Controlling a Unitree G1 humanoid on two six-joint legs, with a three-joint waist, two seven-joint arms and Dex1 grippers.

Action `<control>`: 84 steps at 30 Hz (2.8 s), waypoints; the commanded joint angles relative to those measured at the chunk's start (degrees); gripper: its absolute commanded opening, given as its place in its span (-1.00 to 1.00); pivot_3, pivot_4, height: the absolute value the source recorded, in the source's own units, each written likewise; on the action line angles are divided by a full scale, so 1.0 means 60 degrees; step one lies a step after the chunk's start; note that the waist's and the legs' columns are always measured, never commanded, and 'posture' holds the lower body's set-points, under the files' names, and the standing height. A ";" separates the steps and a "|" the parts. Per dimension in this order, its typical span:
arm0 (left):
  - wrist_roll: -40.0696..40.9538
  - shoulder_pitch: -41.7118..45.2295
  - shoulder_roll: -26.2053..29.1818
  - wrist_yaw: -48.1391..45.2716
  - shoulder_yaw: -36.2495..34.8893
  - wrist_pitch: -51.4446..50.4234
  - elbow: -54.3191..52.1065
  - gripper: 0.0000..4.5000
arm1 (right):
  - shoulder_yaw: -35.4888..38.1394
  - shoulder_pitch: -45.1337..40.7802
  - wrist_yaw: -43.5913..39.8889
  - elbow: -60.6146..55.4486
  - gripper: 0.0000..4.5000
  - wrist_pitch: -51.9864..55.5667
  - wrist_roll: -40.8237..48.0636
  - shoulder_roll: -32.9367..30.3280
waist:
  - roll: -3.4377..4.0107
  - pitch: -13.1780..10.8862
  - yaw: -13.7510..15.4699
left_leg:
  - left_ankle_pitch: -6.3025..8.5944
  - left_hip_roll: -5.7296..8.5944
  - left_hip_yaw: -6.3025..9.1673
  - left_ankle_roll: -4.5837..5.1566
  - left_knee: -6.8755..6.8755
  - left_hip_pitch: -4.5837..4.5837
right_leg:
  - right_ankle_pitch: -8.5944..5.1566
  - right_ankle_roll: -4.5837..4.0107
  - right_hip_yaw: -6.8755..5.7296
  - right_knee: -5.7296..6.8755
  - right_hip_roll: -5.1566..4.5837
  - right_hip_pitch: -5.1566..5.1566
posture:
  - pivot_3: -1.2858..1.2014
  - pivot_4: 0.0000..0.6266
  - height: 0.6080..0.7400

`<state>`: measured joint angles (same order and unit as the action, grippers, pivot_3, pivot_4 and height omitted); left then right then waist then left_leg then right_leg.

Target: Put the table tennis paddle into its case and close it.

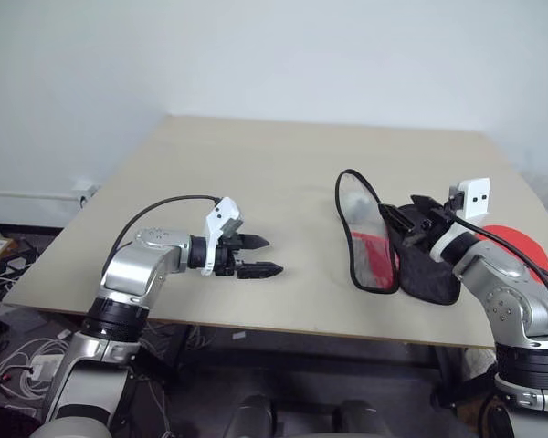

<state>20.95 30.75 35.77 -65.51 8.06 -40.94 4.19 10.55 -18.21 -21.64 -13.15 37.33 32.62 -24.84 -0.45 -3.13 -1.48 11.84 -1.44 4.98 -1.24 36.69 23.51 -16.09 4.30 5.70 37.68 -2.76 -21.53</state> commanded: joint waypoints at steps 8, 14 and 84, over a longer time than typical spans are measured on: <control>0.0601 -0.0539 0.0403 0.0027 -0.0158 -0.0749 -0.1438 1.00 | 0.0971 -0.0002 0.1028 0.0177 0.99 -0.0167 -0.0352 0.0156 | 0.0001 0.0000 0.0001 | 0.0000 0.0000 -0.0002 0.0000 -0.0001 0.0001 | 0.0000 0.0000 0.0002 0.0000 0.0000 0.0000 | 0.03 -1.00 1.00; 0.0562 -0.0406 0.0070 -0.0040 0.0201 -0.0578 -0.1167 1.00 | 0.2022 0.0353 0.2407 0.0693 0.99 0.0706 -0.0881 -0.0360 | 0.0003 0.0001 0.0007 | -0.0001 0.0001 -0.0003 -0.0001 0.0003 0.0000 | 0.0000 -0.0001 0.0002 0.0000 -0.0001 0.0003 | 0.03 -1.00 1.00; -0.1766 0.1234 -0.2698 -0.1599 0.1039 0.4438 0.4896 1.00 | 0.1164 -0.2794 0.4972 0.2400 -0.49 0.4696 -0.2856 0.2409 | 0.0090 0.0030 -0.0437 | -0.0013 0.0021 -0.0099 0.0021 -0.0067 0.0006 | 0.0021 -0.0023 0.0137 0.0016 0.0005 -0.0064 | 0.03 -1.00 1.00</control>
<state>9.99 36.86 19.45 -74.50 14.96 -14.25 35.91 17.82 -35.00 7.78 4.01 66.46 16.57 -10.14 0.09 -2.95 -4.11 11.76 -1.33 4.41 -1.11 36.28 23.54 -15.97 4.16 6.50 37.78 -2.73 -21.91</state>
